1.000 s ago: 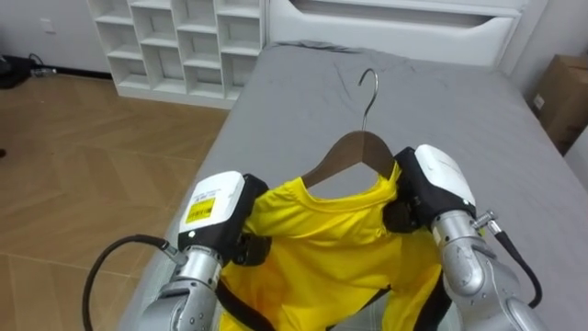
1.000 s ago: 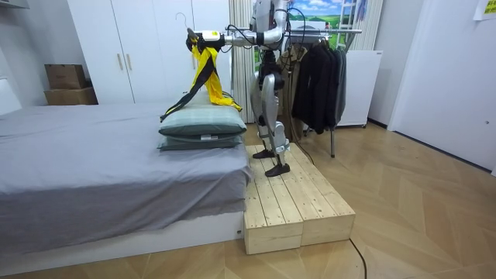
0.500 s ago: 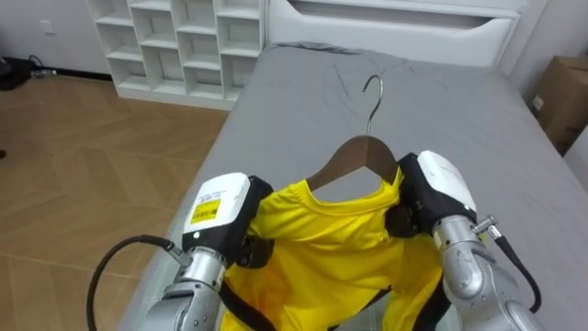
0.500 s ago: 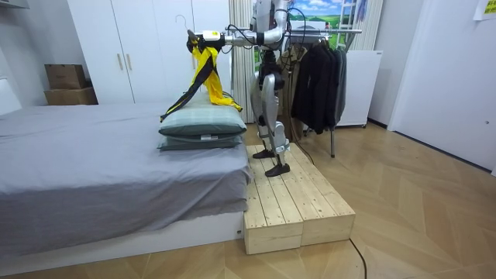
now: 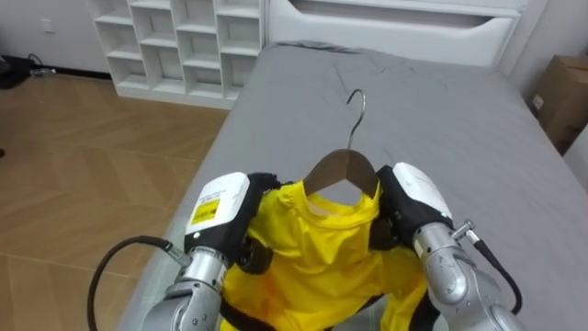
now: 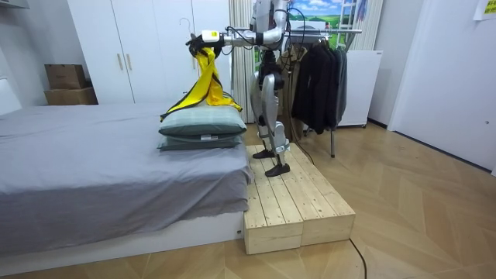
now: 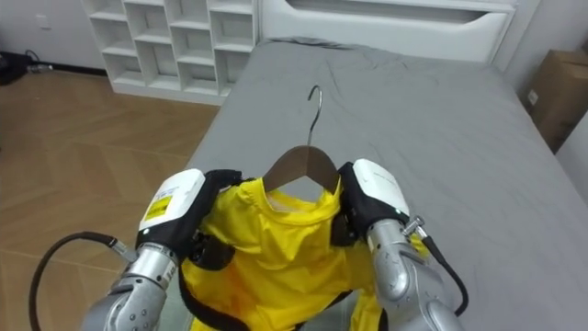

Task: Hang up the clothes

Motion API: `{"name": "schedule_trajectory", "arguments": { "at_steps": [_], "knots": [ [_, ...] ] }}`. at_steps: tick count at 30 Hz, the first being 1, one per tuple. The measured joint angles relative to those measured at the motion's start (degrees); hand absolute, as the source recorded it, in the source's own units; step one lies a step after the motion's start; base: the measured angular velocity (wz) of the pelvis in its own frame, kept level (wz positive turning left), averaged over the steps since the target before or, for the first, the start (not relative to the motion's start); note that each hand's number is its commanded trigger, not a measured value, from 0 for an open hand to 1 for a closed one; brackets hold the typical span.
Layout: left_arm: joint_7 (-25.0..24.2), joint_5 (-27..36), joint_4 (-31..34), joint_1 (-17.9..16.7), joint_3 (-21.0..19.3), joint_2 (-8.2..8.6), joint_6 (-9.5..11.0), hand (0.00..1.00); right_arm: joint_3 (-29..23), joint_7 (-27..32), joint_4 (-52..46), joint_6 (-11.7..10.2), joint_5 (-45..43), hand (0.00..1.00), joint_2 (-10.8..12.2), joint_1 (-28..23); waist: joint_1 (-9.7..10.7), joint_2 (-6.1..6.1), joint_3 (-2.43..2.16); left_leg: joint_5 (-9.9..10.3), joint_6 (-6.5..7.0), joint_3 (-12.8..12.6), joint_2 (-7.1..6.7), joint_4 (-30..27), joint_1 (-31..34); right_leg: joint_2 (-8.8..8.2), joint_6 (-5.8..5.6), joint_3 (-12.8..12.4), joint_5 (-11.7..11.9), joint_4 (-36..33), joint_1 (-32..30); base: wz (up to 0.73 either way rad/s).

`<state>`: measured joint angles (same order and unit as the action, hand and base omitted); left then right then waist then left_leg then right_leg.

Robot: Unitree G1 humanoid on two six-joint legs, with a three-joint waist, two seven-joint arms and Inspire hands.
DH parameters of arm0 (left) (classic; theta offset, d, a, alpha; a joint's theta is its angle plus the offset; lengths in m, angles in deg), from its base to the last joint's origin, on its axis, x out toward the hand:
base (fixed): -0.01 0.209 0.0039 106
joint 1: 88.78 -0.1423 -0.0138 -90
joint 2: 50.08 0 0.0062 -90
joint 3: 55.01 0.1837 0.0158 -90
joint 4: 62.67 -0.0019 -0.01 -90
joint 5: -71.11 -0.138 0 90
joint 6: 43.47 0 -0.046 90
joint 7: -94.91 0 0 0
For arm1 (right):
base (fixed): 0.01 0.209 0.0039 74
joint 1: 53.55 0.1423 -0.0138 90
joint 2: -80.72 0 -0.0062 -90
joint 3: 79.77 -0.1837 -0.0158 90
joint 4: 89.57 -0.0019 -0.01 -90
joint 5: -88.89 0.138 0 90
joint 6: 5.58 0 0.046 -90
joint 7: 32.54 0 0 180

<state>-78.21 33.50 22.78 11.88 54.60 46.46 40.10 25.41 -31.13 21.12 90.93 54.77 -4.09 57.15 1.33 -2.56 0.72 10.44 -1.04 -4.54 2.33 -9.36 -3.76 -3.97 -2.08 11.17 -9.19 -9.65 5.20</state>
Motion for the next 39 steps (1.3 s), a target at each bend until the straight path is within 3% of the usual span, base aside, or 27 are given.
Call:
{"name": "schedule_trajectory", "arguments": {
  "at_steps": [6,17,28,39],
  "knots": [
    [0.0,2.15,0.21,0.0,0.99,1.45,4.02,0.0,2.52,-2.23,0.0,-2.61,2.37,1.0,0.85,-0.49,-0.14,-0.02,0.3,0.0,0.0,-0.06,0.0,0.05,-0.09,0.0,0.0,-0.01,0.0,0.01,0.03,0.0],
    [0.0,2.12,0.22,0.0,0.74,1.14,6.57,0.0,2.36,-4.12,0.01,-4.82,1.53,1.0,0.16,-2.86,-0.03,0.12,0.36,0.0,0.0,-0.06,0.0,-0.12,0.03,-0.01,0.0,-0.02,0.0,-0.01,-0.02,0.0],
    [0.0,4.32,0.22,-0.32,0.74,1.0,6.92,0.0,0.9,-3.8,1.38,-6.02,1.65,1.0,-0.61,-2.95,0.22,0.18,0.33,0.0,0.0,-0.03,0.0,-0.15,-0.18,-0.02,0.0,0.36,0.0,-0.03,0.29,0.01],
    [-0.01,4.52,0.13,-1.55,0.7,-0.21,6.92,0.0,-1.46,-1.93,3.83,-6.45,2.85,1.0,-1.14,-3.62,0.44,-0.1,0.26,0.0,0.0,-0.01,0.0,-0.23,-1.03,-0.05,0.0,0.65,0.0,-0.04,1.26,0.01]
  ]
}}
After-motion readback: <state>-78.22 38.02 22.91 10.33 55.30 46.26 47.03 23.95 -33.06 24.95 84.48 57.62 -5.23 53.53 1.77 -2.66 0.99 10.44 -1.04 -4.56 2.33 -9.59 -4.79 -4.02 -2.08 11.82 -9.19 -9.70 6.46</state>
